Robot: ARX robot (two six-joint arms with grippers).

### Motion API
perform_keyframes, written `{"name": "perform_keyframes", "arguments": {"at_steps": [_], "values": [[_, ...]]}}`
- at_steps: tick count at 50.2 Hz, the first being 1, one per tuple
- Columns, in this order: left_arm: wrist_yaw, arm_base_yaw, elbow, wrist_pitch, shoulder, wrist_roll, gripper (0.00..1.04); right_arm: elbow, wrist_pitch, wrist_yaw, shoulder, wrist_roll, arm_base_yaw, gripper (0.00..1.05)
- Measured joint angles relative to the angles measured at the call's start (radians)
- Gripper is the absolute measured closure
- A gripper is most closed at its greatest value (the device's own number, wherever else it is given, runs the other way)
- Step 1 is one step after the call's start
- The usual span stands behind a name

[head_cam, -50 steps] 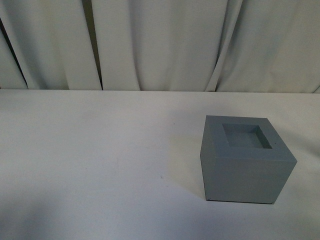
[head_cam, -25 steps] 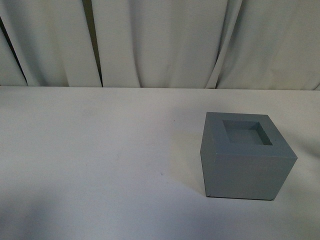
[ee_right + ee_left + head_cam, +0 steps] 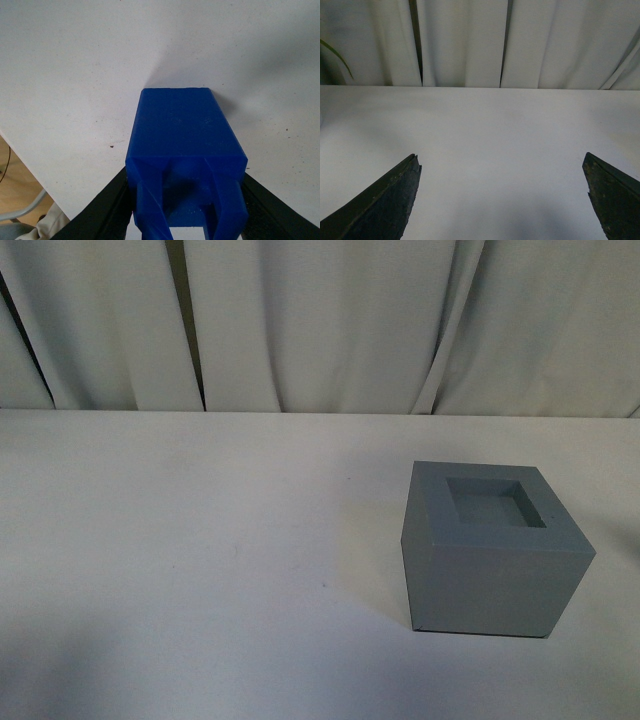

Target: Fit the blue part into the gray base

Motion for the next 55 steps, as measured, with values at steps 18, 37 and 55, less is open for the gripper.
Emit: {"name": "perform_keyframes", "arguments": {"at_steps": [18,37,55], "values": [[0.0,0.0,0.0,0.0,0.0,0.0,0.06,0.069,-0.089,-0.053,0.0,0.005,0.008,0.57],[0.0,0.0,0.0,0.0,0.0,0.0,0.06,0.333,-0.267,-0.158,-0.009,0.066,0.111,0.57],[0.0,0.0,0.0,0.0,0.0,0.0,0.06,0.402,-0.293,-0.148,-0.011,0.112,0.209,0.57]]}}
